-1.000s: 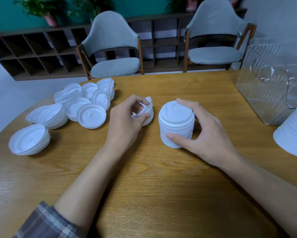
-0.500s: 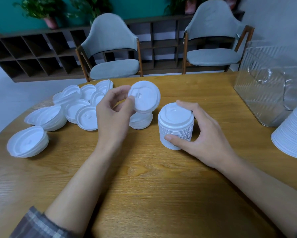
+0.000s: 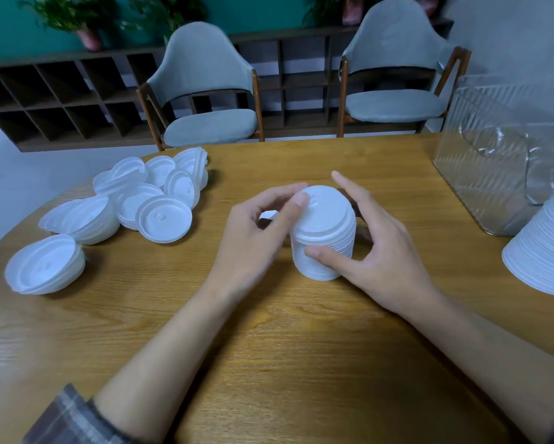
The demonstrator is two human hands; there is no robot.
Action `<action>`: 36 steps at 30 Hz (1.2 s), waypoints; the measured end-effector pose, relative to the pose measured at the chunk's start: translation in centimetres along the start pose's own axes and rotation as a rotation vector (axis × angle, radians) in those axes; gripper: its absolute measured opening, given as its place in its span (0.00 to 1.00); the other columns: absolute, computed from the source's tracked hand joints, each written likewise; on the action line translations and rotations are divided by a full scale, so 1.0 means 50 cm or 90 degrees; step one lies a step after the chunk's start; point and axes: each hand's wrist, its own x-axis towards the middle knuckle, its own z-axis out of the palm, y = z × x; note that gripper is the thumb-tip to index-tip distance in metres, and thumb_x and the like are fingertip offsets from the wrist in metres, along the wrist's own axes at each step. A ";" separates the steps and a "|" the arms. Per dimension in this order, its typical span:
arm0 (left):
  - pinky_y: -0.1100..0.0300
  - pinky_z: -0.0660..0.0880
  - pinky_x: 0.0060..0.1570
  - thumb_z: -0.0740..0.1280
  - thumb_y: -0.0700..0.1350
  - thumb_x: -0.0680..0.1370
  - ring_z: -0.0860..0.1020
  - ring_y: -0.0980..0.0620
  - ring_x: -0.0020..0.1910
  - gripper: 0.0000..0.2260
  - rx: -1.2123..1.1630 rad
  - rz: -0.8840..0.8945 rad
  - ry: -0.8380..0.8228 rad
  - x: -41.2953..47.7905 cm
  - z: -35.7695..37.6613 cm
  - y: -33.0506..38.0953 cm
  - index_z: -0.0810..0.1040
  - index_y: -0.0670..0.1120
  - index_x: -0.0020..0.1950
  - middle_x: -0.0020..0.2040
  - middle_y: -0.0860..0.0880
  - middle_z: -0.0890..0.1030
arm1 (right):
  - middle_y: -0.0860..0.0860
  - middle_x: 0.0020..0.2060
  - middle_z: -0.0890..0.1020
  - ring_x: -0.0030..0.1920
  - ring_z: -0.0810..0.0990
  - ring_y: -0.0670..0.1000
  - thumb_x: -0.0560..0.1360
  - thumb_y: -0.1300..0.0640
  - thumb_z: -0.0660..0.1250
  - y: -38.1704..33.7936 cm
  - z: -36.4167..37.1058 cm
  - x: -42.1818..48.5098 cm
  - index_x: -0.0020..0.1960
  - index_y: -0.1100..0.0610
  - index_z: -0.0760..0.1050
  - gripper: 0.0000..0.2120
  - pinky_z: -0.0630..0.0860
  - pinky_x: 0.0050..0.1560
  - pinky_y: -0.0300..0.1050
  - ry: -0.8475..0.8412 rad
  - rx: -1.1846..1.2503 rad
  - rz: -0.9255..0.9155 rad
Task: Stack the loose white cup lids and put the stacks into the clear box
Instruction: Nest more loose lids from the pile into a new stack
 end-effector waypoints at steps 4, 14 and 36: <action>0.47 0.79 0.59 0.78 0.53 0.73 0.80 0.53 0.60 0.23 0.077 0.000 -0.038 -0.007 0.000 0.002 0.82 0.57 0.67 0.60 0.57 0.84 | 0.37 0.71 0.73 0.72 0.71 0.40 0.70 0.35 0.74 -0.002 0.001 0.000 0.81 0.40 0.61 0.43 0.75 0.69 0.52 0.005 0.003 -0.010; 0.44 0.78 0.58 0.79 0.56 0.71 0.80 0.51 0.60 0.23 0.111 0.026 -0.010 -0.006 0.005 -0.005 0.83 0.55 0.66 0.60 0.58 0.84 | 0.37 0.69 0.74 0.70 0.71 0.37 0.71 0.37 0.76 0.008 0.002 0.004 0.81 0.40 0.62 0.42 0.66 0.66 0.27 -0.013 -0.021 -0.021; 0.59 0.75 0.53 0.73 0.42 0.75 0.78 0.51 0.51 0.12 0.435 0.187 0.124 0.019 -0.069 -0.075 0.85 0.49 0.57 0.49 0.54 0.80 | 0.32 0.67 0.74 0.68 0.70 0.30 0.68 0.38 0.78 0.007 -0.004 0.001 0.77 0.42 0.70 0.40 0.63 0.65 0.23 0.019 -0.034 -0.037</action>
